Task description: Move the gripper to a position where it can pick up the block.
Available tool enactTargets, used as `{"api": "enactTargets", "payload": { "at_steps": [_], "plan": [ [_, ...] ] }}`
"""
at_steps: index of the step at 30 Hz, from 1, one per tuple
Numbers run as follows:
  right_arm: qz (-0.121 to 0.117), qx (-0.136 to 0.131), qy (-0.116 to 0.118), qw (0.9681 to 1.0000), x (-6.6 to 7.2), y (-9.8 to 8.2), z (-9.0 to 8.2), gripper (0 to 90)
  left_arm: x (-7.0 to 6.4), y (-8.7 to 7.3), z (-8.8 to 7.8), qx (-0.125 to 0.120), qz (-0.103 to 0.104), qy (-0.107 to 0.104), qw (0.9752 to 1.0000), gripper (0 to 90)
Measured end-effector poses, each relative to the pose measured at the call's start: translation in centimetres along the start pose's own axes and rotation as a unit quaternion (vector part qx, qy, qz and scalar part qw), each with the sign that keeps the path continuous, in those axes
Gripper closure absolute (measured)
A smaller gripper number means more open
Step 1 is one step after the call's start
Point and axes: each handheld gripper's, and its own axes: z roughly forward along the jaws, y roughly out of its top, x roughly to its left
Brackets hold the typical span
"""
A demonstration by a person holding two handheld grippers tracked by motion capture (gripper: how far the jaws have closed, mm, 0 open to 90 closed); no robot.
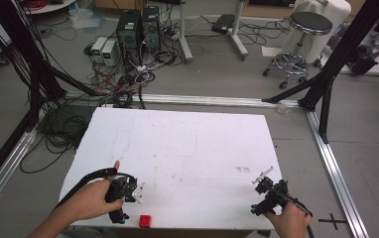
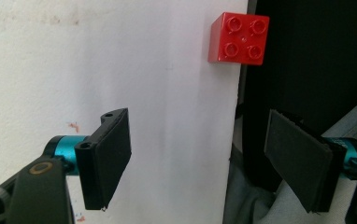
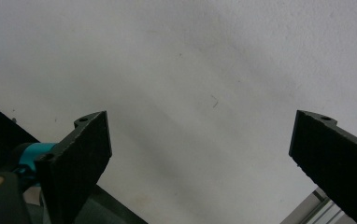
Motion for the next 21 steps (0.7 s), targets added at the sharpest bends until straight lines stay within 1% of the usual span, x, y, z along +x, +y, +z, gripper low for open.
{"api": "enactTargets", "payload": {
  "at_steps": [1,6,7,10,11,15,21],
  "plan": [
    [0.001,0.001,0.000,1.0000,0.0,0.0,0.0,5.1,-0.2,0.3,0.0,-0.001,0.003,-0.003,1.0000,23.2],
    [0.004,0.000,0.000,1.0000,0.1,0.0,0.1,5.0,-0.5,1.0,0.1,0.002,0.004,-0.008,1.0000,23.2],
    [0.004,0.000,0.000,1.0000,0.0,0.0,0.1,5.0,-0.7,1.2,0.0,0.000,0.001,-0.010,1.0000,23.2],
    [0.001,-0.001,0.000,1.0000,-0.1,-0.1,0.1,5.1,-0.8,1.6,0.1,-0.002,0.003,-0.009,1.0000,23.2],
    [0.005,0.000,0.000,1.0000,0.0,-0.1,0.0,5.0,-1.0,1.9,0.3,-0.005,0.004,-0.011,0.9999,23.3],
    [0.005,-0.001,0.000,1.0000,-0.1,-0.1,0.0,5.0,-1.2,2.3,0.6,-0.006,0.000,-0.012,0.9999,23.2],
    [0.005,-0.001,0.001,1.0000,-0.1,-0.2,0.1,5.1,-1.6,3.1,1.4,-0.004,0.007,-0.009,0.9999,23.2]
  ]
}}
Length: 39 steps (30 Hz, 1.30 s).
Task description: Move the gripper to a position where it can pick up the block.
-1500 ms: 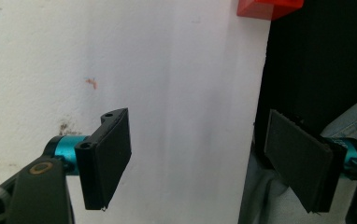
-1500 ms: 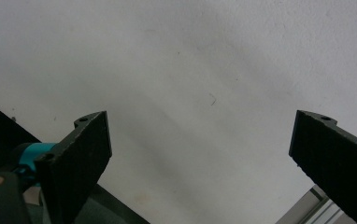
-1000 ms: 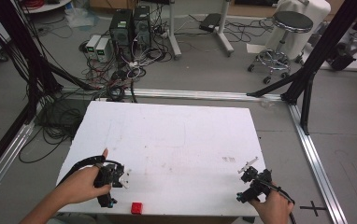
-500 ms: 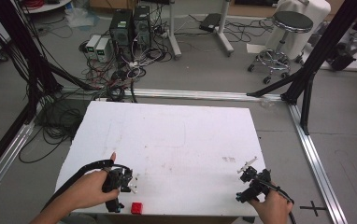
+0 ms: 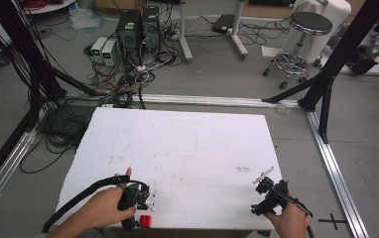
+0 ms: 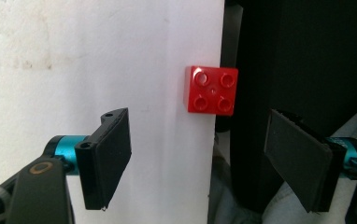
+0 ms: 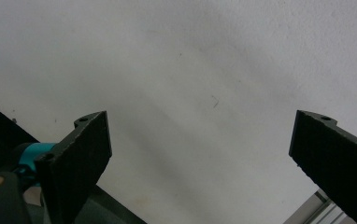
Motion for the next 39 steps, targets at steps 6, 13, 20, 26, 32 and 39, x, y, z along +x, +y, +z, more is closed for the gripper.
{"api": "enactTargets", "payload": {
  "at_steps": [6,13,20,26,32,39],
  "plan": [
    [-0.001,-0.001,0.000,1.0000,-0.1,-0.1,0.0,5.0,-0.6,0.8,1.3,0.011,0.014,-0.005,0.9998,23.3],
    [-0.002,-0.001,0.001,1.0000,0.0,0.0,-0.1,5.1,-0.8,1.3,2.8,0.020,0.022,-0.003,0.9995,23.3],
    [0.001,-0.001,0.002,1.0000,-0.1,-0.2,-0.1,5.1,-0.9,1.7,3.8,0.032,0.025,-0.003,0.9992,23.3],
    [0.000,-0.002,0.000,1.0000,-0.1,-0.2,-0.2,5.1,-0.9,1.8,4.5,0.044,0.030,-0.003,0.9986,23.4],
    [0.000,-0.003,0.003,1.0000,-0.1,-0.2,-0.1,5.1,-1.0,1.9,5.0,0.044,0.034,-0.002,0.9984,23.4],
    [0.001,-0.004,0.002,1.0000,-0.2,-0.2,-0.1,5.1,-1.0,1.8,5.6,0.052,0.035,-0.002,0.9980,23.5]
  ]
}}
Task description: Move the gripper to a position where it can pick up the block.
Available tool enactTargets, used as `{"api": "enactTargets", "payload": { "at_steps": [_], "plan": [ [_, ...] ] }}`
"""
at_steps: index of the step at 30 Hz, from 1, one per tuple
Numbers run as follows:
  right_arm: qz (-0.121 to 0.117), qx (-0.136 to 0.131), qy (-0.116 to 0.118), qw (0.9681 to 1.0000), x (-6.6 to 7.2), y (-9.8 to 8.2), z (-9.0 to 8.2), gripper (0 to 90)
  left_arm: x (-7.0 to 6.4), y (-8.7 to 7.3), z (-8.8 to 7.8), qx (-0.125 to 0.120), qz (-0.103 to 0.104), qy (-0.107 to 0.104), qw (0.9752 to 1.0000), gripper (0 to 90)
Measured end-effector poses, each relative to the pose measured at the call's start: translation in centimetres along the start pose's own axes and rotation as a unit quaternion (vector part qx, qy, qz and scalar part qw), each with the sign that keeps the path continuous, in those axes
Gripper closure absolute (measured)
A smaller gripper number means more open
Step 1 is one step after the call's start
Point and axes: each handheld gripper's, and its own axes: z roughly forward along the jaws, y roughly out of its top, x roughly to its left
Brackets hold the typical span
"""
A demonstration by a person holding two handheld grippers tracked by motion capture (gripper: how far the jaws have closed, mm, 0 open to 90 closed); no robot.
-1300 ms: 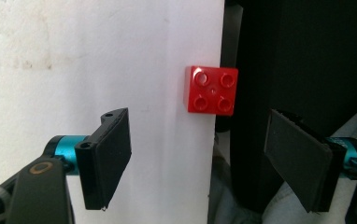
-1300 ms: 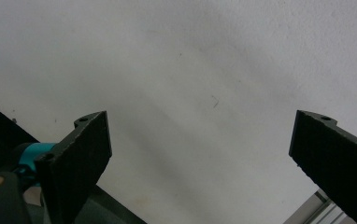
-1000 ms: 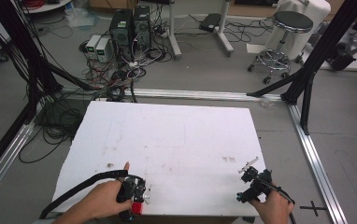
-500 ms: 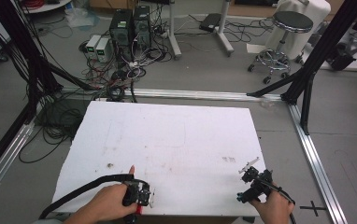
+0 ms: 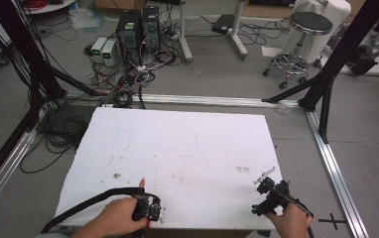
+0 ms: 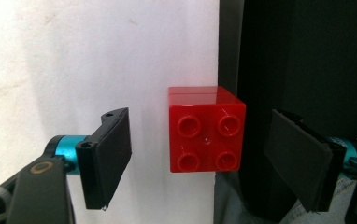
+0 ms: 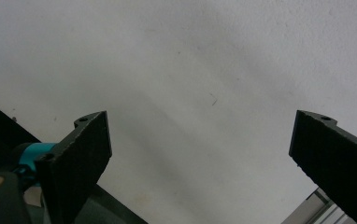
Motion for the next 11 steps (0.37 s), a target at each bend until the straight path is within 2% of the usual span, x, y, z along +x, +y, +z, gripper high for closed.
{"api": "enactTargets", "payload": {
  "at_steps": [11],
  "plan": [
    [-0.002,0.003,0.002,1.0000,0.00,0.03,0.04,5.0,-0.04,-0.03,0.14,0.001,0.001,0.001,1.0000,23.5]
  ]
}}
